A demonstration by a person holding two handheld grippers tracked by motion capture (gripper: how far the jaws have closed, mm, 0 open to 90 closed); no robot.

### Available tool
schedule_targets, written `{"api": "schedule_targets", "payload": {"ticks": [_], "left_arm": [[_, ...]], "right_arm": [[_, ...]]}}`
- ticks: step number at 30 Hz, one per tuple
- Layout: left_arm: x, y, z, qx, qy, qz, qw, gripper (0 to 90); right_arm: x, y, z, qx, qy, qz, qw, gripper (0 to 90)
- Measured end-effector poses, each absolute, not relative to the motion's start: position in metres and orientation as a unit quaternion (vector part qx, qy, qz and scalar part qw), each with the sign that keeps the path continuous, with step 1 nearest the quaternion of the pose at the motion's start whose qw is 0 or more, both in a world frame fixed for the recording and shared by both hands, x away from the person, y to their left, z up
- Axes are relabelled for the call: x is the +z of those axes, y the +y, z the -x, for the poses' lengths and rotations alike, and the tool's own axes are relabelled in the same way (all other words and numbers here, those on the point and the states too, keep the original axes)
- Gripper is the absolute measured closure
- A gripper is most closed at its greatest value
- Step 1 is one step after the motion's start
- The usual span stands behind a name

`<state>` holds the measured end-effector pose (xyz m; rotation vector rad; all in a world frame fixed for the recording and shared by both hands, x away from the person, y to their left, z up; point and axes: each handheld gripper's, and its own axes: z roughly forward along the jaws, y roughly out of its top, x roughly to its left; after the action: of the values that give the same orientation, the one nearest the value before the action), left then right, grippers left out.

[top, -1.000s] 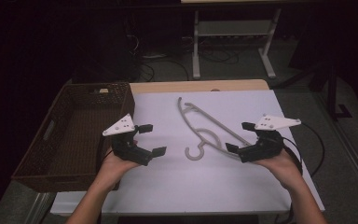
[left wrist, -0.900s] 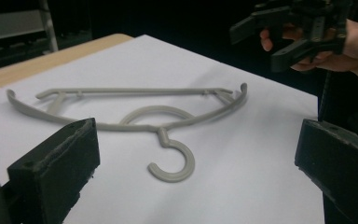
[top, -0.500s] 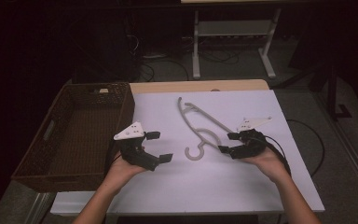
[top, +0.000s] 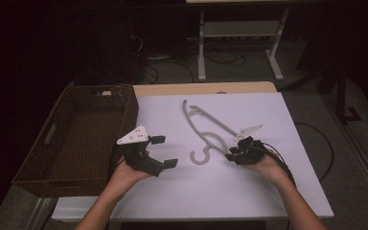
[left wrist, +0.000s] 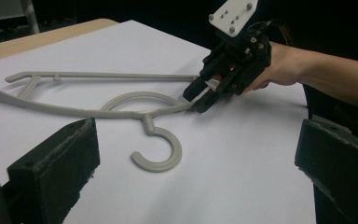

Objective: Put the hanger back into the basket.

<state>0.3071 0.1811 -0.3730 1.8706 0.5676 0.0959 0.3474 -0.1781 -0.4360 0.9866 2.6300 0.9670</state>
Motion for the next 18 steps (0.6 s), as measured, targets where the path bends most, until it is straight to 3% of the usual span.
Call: {"api": "schedule_targets", "payload": {"ticks": [7,18], "left_arm": [[-0.373,0.183,-0.307,0.041,0.243,-0.792,0.559,0.0],[-0.372,0.183,-0.306,0.040,0.241,-0.791,0.560,0.0]], "right_arm": [[-0.440,-0.180,-0.349,0.312,0.886,-0.331,0.087,77.0],[-0.438,-0.174,-0.339,0.311,0.905,-0.280,0.072,80.6]]}}
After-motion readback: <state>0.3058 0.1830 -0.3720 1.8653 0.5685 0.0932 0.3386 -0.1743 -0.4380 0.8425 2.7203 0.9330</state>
